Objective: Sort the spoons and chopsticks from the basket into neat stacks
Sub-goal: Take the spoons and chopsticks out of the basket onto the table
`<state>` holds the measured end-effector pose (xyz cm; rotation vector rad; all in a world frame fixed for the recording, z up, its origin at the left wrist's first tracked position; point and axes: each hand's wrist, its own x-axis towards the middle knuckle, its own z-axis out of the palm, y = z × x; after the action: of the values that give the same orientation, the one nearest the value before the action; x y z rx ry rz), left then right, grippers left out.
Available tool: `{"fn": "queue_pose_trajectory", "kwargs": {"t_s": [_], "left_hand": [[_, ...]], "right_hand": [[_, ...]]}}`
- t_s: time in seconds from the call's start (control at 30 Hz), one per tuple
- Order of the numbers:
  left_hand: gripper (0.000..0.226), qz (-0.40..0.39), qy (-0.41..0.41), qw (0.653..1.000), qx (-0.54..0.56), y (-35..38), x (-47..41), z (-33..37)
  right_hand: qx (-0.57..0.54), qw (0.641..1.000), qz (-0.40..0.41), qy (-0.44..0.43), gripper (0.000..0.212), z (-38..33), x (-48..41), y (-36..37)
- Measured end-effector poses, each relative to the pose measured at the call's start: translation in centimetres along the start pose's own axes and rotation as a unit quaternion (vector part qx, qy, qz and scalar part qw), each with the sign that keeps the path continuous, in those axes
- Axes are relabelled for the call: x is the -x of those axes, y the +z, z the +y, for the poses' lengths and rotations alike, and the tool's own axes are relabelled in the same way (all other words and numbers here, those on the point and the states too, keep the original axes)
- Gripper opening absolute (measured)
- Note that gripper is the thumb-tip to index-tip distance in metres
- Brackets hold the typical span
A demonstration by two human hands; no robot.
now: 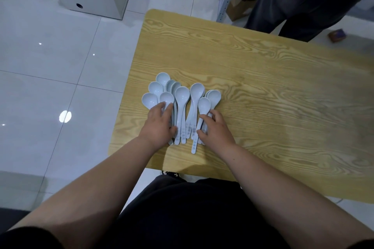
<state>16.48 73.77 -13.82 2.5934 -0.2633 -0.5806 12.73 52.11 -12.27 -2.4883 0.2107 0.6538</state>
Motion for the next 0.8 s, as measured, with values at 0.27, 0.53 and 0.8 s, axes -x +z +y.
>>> {"fn": "queue_pose_trajectory", "kwargs": {"t_s": [0.27,0.53,0.8], "left_hand": [[0.047,0.040,0.050,0.997,0.053,-2.8,2.3,1.5],[0.032,-0.103,0.098,0.974,0.176,-1.8,7.6,8.0],[0.033,-0.173,0.232,0.949,0.128,3.2,10.1,19.7]], "right_hand": [[-0.022,1.000,-0.001,0.000,0.053,0.3,3.4,-4.5],[-0.161,0.984,0.049,0.066,0.034,6.2,16.0,-7.1],[-0.274,0.941,0.146,0.135,0.030,15.4,27.9,-6.0]]}}
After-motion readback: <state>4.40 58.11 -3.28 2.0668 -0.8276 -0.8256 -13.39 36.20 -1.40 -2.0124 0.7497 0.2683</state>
